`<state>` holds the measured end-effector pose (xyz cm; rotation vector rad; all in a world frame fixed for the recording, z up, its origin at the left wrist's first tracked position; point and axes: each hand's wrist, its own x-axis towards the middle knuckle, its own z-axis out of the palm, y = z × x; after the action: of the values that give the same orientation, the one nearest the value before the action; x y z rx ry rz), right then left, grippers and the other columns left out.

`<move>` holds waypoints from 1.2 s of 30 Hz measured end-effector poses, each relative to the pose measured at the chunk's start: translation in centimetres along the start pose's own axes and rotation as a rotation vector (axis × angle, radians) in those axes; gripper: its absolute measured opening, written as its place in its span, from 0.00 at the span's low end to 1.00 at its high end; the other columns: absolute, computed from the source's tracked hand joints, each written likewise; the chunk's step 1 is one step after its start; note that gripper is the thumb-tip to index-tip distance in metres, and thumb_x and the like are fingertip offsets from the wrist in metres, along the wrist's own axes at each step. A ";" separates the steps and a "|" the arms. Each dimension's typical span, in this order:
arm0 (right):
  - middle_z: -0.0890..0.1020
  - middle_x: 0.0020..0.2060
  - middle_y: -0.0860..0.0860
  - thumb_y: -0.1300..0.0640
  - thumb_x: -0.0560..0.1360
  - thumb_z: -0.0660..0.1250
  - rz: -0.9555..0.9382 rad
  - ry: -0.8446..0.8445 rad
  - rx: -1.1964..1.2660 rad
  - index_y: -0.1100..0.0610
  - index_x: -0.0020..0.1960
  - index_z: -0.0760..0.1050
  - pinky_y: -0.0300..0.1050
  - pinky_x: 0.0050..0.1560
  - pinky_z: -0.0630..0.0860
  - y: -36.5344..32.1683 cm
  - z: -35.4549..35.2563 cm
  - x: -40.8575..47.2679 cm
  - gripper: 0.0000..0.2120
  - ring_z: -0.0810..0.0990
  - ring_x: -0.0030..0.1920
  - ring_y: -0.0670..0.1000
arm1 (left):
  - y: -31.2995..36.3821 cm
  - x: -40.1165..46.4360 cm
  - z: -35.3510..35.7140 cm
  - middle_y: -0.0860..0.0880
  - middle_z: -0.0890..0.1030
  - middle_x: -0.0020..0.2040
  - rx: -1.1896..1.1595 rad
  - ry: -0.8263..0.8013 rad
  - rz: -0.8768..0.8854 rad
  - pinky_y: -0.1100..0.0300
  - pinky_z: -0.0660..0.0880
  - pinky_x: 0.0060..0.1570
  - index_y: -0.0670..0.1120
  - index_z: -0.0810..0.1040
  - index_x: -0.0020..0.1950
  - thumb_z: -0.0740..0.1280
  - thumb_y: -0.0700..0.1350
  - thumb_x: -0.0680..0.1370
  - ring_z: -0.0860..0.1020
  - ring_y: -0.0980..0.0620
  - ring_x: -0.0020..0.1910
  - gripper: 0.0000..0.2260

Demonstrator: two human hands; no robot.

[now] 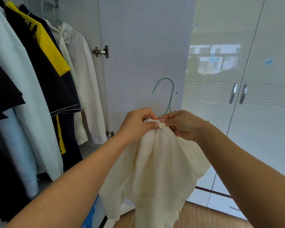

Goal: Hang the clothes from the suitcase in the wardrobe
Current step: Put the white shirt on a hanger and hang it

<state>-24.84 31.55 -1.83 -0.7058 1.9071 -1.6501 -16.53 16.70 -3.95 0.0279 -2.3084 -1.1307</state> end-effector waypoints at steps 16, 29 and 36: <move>0.83 0.43 0.57 0.64 0.75 0.68 -0.169 0.160 -0.119 0.64 0.50 0.79 0.45 0.43 0.82 0.1 0.3 -0.4 0.04 0.82 0.41 0.53 | 0.7 0.7 0.3 0.52 0.79 0.41 -0.028 0.112 0.020 0.71 0.68 0.36 0.50 0.78 0.41 0.69 0.42 0.76 0.74 0.58 0.39 0.05; 0.82 0.39 0.52 0.53 0.72 0.74 -0.152 0.073 -0.167 0.60 0.47 0.75 0.42 0.42 0.80 -0.1 1.0 -1.1 0.12 0.82 0.40 0.51 | 1.0 1.0 -1.4 0.53 0.79 0.43 -0.017 0.138 -0.043 0.61 0.71 0.41 0.53 0.77 0.41 0.65 0.40 0.79 0.76 0.53 0.44 0.09; 0.82 0.40 0.53 0.57 0.72 0.72 -0.319 0.299 -0.368 0.58 0.45 0.80 0.47 0.46 0.78 -0.2 1.6 -0.9 0.04 0.79 0.40 0.50 | 2.6 0.4 -1.8 0.54 0.83 0.48 -0.005 -0.042 -0.098 0.60 0.75 0.50 0.51 0.83 0.48 0.68 0.42 0.76 0.79 0.56 0.50 0.06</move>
<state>-23.07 31.03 -1.83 -0.9971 2.4576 -1.6805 -15.35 16.97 -0.95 0.1178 -2.3633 -1.1965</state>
